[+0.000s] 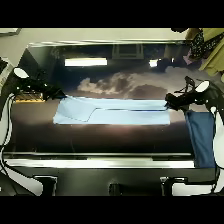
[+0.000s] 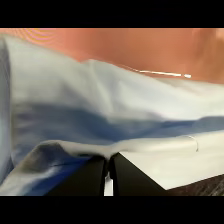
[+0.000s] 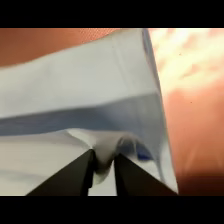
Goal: Fold the clothes and pants, and hang the long-sleeved shirts on hangers.
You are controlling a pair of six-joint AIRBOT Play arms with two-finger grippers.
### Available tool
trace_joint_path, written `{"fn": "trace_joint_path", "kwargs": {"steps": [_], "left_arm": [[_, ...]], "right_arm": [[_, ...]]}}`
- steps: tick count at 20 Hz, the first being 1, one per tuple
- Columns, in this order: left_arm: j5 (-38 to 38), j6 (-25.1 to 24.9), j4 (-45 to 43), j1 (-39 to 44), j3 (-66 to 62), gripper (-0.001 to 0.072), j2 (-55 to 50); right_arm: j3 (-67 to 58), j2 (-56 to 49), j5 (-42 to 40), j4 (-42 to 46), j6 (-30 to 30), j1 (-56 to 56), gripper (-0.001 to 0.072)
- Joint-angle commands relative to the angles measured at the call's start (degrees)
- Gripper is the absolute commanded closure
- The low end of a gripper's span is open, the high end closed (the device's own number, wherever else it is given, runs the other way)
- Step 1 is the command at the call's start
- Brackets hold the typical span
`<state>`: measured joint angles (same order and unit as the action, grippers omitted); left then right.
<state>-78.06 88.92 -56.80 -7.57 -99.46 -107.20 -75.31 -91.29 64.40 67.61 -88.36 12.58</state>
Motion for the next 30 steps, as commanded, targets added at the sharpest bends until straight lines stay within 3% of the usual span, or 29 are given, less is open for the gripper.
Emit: {"fn": "trace_joint_path", "kwargs": {"steps": [1, 3, 4, 9, 12, 20, 25, 28, 30], "left_arm": [[0.6, 0.2, -0.2, 0.2, -1.6, 0.061, -2.3], [0.0, 0.2, -0.7, -0.3, -4.6, 0.0335, -2.2], [-0.8, 0.2, -1.3, -0.6, -6.8, 0.0295, -2.1], [-10.7, 1.7, -12.1, -0.7, -18.6, 0.0258, 1.2], [-12.7, 2.0, -16.0, -0.2, -18.6, 0.0249, 6.1], [-13.0, 4.4, -16.6, -0.2, -18.6, 0.025, 10.0], [-13.0, 4.6, -16.6, -0.2, -17.6, 0.025, 10.0], [-13.0, 4.6, -16.5, -0.2, -16.0, 0.0251, 10.0], [-13.0, 4.6, -16.5, -0.2, -15.0, 0.0262, 10.0]], "right_arm": [[-0.6, -1.6, 0.0, -1.8, -0.2, 0.0, 0.0405], [-3.1, -1.2, 2.7, -2.5, 1.0, 1.6, 0.033], [-4.5, -1.1, 4.4, -3.4, 2.1, 3.2, 0.0313], [-4.8, -4.3, 12.3, -15.6, 10.0, 14.8, 0.0232], [-4.7, -8.8, 14.8, -15.8, 13.3, 15.4, 0.0174], [-4.7, -15.0, 12.1, -21.8, 15.3, 15.0, 0.0175], [-4.7, -15.6, 10.8, -18.4, 13.9, 9.6, 0.0189], [-4.7, -15.6, 10.2, -16.1, 13.1, 7.1, 0.0406], [-4.7, -15.3, 10.4, -16.5, 12.6, 6.6, 0.0678]]}}
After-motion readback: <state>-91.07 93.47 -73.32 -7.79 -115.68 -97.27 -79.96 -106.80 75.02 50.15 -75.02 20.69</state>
